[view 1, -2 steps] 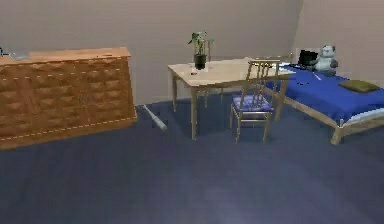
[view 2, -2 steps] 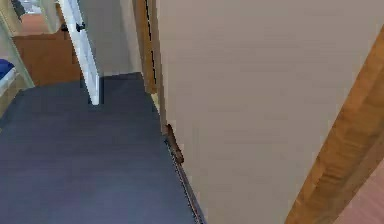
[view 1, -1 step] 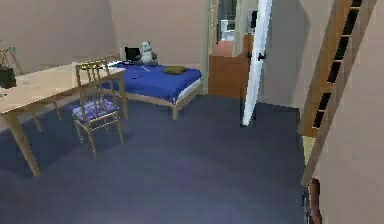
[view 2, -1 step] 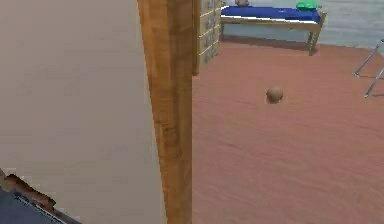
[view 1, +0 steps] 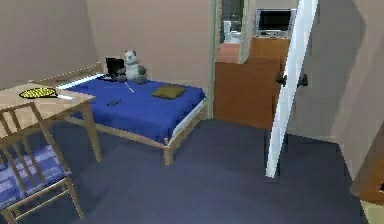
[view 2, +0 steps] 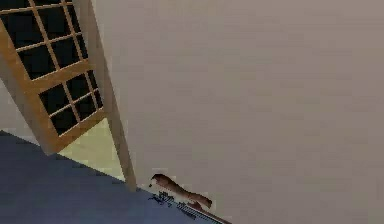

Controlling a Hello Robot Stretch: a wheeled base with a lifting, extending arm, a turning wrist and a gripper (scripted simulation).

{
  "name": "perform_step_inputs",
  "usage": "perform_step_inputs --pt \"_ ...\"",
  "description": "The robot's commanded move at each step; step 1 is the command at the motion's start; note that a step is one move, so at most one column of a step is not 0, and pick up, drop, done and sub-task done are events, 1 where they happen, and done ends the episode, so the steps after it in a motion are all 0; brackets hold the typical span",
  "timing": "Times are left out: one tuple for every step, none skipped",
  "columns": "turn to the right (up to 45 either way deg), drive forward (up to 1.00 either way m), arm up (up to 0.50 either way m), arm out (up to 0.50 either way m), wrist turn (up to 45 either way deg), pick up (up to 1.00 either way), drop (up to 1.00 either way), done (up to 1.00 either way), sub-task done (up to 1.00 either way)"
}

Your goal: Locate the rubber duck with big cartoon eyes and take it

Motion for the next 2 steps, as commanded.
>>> perform_step_inputs --pt "0.0 1.0 0.0 0.0 0.0 0.0 0.0 0.0 0.0" --pt "3.0 0.0 0.0 0.0 0.0 0.0 0.0 0.0 0.0"
